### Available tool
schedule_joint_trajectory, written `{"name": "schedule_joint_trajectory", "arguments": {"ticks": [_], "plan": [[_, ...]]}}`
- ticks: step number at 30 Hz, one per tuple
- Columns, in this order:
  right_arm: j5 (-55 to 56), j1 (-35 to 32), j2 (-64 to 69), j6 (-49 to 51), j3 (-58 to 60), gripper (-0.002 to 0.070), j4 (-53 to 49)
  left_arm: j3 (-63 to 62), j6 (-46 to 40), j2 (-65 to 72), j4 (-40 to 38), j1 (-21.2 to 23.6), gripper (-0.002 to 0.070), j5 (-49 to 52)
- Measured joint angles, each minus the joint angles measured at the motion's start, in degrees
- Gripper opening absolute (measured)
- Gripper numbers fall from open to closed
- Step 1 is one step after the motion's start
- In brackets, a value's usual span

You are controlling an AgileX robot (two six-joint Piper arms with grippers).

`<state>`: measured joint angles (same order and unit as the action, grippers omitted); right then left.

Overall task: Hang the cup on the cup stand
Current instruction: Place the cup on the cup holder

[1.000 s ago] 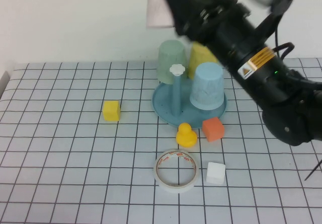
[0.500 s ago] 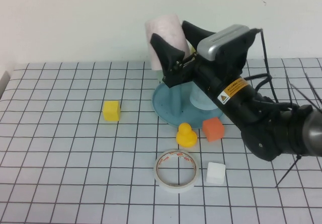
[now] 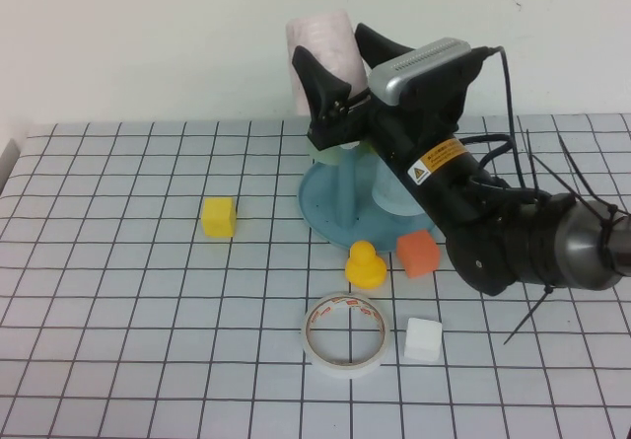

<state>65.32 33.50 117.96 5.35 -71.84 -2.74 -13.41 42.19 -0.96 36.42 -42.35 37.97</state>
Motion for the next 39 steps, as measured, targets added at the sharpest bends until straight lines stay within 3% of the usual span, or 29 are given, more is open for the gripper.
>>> {"name": "schedule_joint_trajectory", "arguments": {"ticks": [39], "plan": [[-3.5,-1.0,8.6,-7.0,-6.1,0.0573,4.6,0.0,0.0,0.0,0.0,0.0,-0.0001,0.0]]}}
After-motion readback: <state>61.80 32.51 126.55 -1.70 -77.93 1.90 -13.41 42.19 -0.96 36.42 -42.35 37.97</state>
